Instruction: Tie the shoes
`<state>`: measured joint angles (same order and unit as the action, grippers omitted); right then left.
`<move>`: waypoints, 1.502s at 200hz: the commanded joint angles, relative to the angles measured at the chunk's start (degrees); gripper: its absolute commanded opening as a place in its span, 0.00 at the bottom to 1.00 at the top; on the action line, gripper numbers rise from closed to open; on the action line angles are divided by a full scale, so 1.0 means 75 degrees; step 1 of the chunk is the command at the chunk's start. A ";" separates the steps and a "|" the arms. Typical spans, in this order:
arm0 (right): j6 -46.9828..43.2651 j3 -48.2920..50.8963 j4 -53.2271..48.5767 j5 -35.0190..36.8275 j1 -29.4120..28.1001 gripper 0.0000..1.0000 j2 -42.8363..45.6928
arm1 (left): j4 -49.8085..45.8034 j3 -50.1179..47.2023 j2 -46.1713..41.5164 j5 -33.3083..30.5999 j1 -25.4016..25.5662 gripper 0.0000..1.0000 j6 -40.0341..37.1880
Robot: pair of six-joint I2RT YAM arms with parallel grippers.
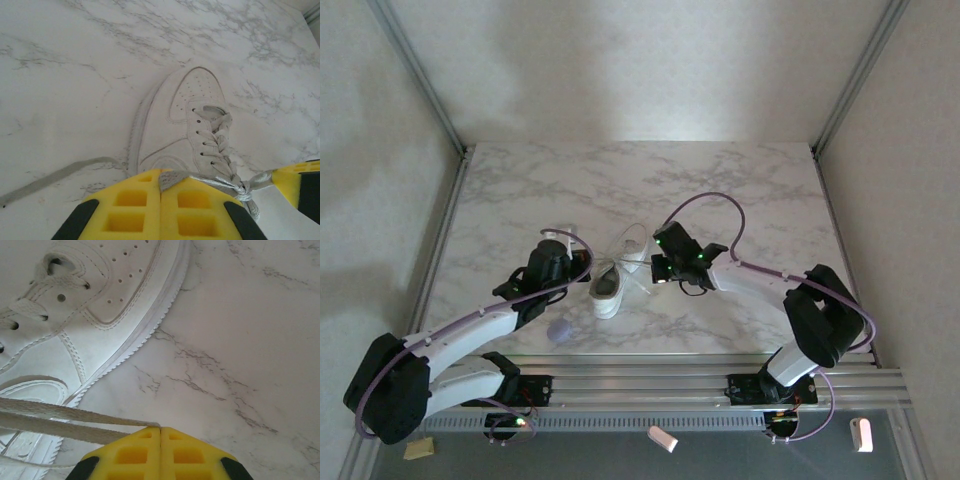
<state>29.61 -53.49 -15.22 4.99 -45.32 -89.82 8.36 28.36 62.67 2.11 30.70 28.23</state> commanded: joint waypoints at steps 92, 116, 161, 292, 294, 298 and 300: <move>0.0186 -0.0298 -0.1755 0.1280 0.0067 0.00 -0.0657 | -0.0611 0.0033 0.0657 -0.0762 -0.0488 0.00 0.0361; 0.0201 -0.0296 -0.1743 0.1300 0.0070 0.00 -0.0623 | -0.0611 -0.0006 0.0543 -0.0703 -0.0529 0.00 0.0357; 0.0303 -0.0361 -0.1974 0.1442 0.0069 0.00 -0.0697 | -0.0704 -0.0136 0.0433 -0.0761 -0.0615 0.00 0.0469; -0.0760 -0.0074 -0.0067 -0.0549 -0.0143 0.40 0.1219 | 0.0949 -0.0431 -0.0970 0.1163 -0.0624 0.37 0.0209; -0.0769 -0.0074 -0.0050 -0.0549 -0.0138 0.43 0.1280 | 0.0948 -0.0439 -0.1037 0.1143 -0.0624 0.39 0.0200; -0.0799 -0.0074 -0.0025 -0.0522 -0.0142 0.50 0.1410 | 0.0931 -0.0435 -0.1196 0.1062 -0.0624 0.44 0.0181; -0.0825 -0.0074 -0.0022 -0.0507 -0.0135 0.53 0.1477 | 0.0914 -0.0434 -0.1284 0.1033 -0.0624 0.49 0.0167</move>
<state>26.83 -54.39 -18.94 3.90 -46.15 -84.82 11.05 25.43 59.00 8.91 26.46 30.06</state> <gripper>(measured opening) 0.342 0.340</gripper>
